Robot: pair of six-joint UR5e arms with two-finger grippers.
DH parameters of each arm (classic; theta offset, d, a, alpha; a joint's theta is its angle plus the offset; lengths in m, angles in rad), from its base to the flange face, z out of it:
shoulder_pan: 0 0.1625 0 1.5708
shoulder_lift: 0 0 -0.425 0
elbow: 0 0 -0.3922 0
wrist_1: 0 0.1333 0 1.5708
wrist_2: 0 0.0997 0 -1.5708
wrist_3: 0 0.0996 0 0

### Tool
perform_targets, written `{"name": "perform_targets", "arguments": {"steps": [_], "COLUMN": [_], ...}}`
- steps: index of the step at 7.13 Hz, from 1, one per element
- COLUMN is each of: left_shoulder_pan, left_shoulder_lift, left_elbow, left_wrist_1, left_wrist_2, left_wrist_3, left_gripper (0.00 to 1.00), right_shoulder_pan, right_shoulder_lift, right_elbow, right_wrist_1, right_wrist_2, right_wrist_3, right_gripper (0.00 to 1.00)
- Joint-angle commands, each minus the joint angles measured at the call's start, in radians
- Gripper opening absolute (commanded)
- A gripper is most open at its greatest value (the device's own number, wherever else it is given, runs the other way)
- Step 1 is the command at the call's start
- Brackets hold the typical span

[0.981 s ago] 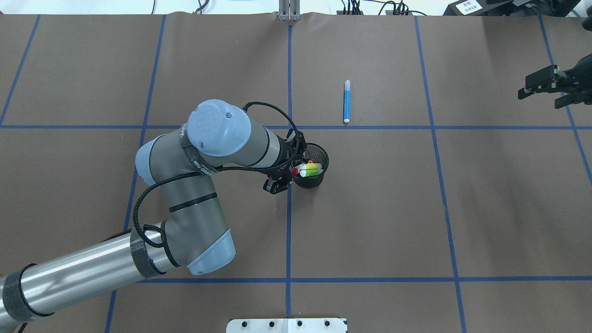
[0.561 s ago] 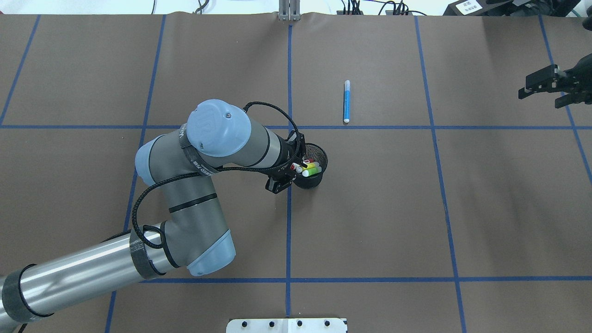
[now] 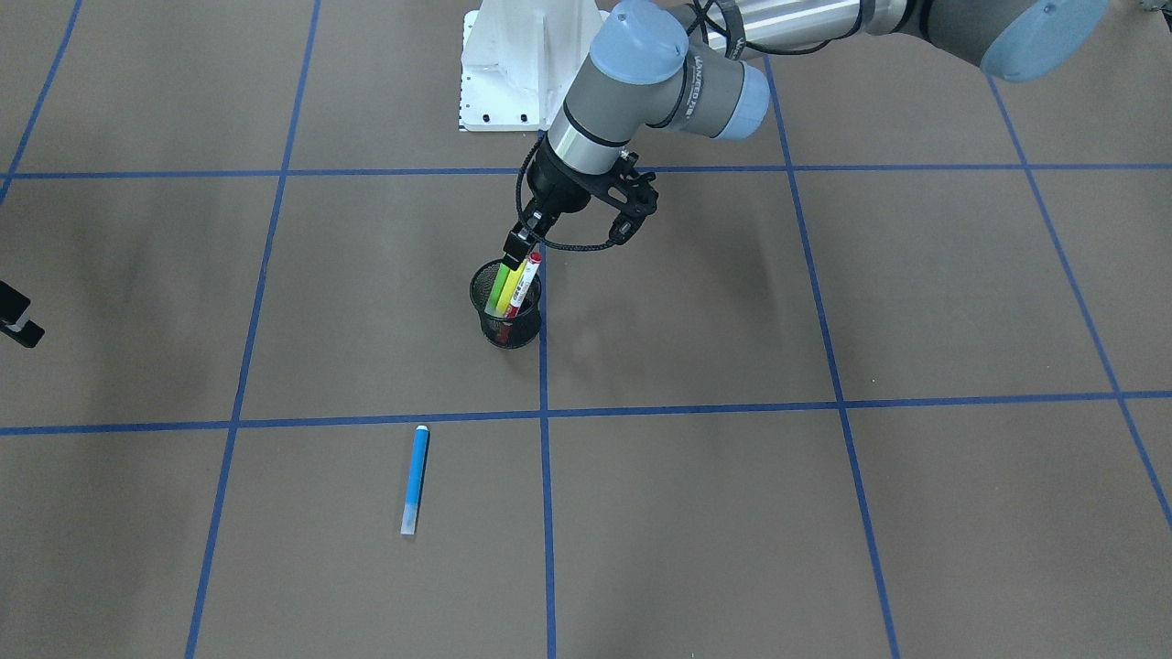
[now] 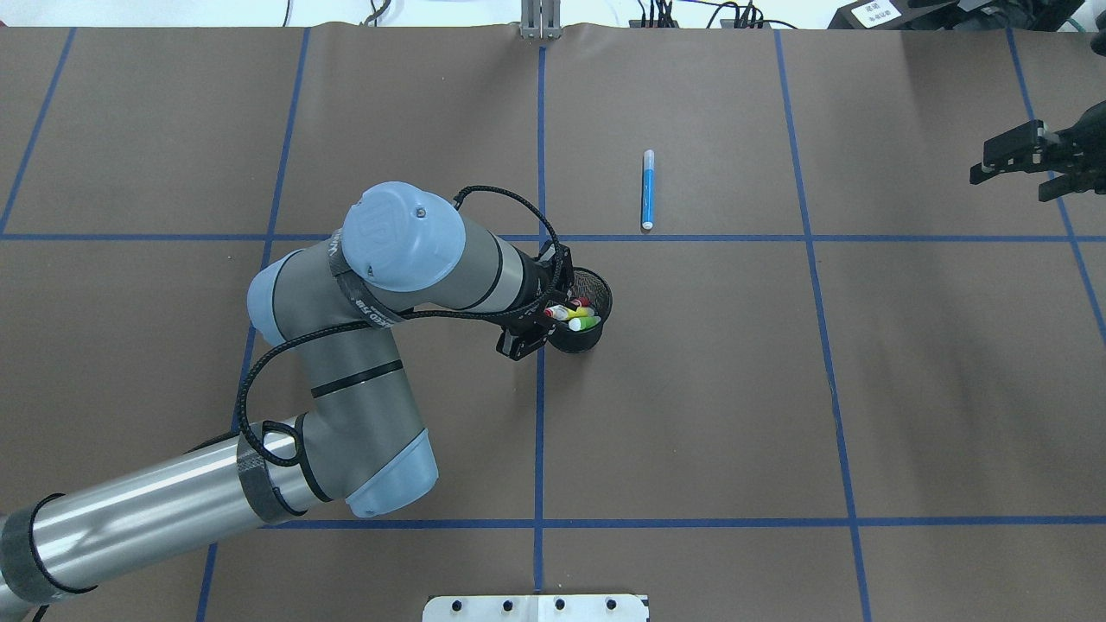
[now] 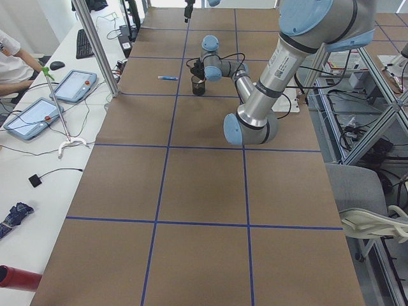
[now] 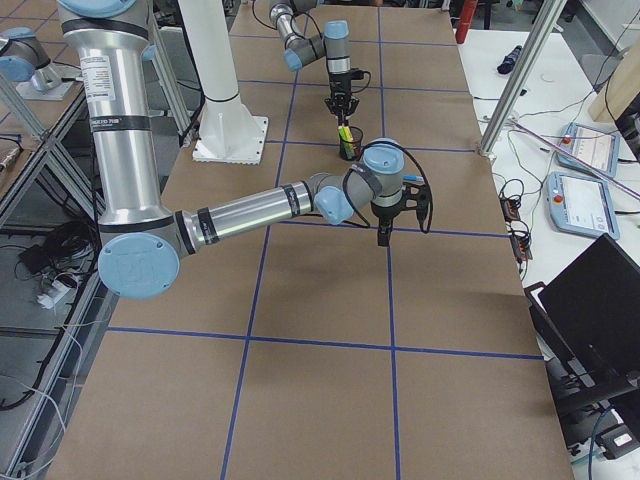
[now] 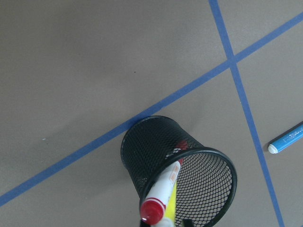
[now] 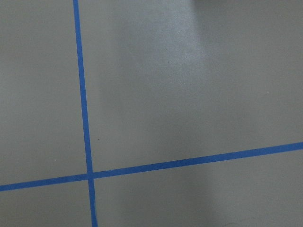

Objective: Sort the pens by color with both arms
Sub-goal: 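Lower the left gripper into the pen cup onto the red marker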

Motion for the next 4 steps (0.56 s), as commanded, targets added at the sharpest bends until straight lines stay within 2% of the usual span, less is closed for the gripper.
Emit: {"name": "perform_targets", "arguments": {"steps": [1,4], "left_shoulder_pan": [0.000,-0.008], "left_shoulder_lift": [0.002,0.008], "left_elbow": [0.000,0.011], "left_wrist_1": [0.002,0.002], "left_wrist_2": [0.002,0.002], "left_wrist_3": [0.002,0.008], "left_gripper": [0.75,0.66], "right_shoulder_pan": [0.000,-0.001], "right_shoulder_lift": [-0.001,0.001], "right_elbow": [0.000,0.000], "right_wrist_1": [0.000,0.000], "right_wrist_2": [0.000,-0.011], "right_wrist_3": [0.000,0.002], "right_gripper": [1.00,1.00]}}
